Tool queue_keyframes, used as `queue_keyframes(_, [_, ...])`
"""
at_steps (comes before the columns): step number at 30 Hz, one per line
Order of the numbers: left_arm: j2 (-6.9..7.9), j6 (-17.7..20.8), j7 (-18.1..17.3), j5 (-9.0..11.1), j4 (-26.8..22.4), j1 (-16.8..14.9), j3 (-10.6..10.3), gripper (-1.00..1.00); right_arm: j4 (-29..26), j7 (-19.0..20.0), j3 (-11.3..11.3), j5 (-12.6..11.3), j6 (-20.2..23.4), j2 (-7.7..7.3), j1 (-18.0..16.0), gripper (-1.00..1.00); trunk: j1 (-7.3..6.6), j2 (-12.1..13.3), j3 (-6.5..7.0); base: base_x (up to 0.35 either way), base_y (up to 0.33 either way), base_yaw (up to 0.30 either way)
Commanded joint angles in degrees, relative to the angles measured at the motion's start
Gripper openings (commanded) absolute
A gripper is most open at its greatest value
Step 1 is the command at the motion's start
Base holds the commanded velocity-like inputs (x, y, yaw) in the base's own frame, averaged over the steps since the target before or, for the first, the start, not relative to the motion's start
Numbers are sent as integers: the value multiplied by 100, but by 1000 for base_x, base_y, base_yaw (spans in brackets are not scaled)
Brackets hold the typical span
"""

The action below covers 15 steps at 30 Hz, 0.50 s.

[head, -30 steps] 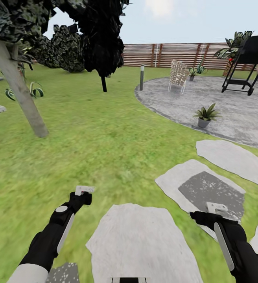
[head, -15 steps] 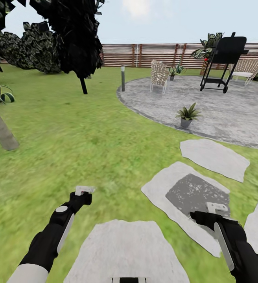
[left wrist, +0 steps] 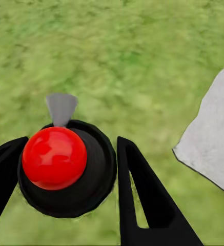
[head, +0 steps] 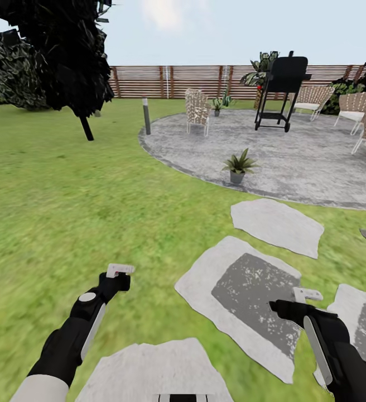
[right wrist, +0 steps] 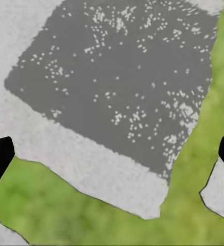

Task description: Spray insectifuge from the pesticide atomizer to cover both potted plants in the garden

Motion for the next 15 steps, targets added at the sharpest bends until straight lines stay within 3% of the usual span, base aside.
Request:
queue_keyframes(1, [3, 32, -18, -24, -11, -2, -3, -100, -4, 1, -5, -33, 24, 0, -3, 100, 2, -1, -5, 317, -136, -245])
queue_keyframes(10, [7, 32, -18, -24, -12, -2, 3, -100, -4, 1, -5, -33, 24, 0, -3, 100, 2, -1, 3, 288, -34, -244])
queue_keyframes(15, [9, 32, -18, -24, -11, -1, 2, -100, -4, 3, -5, -33, 24, 0, -3, 100, 2, -1, 17, 97, -1, -244])
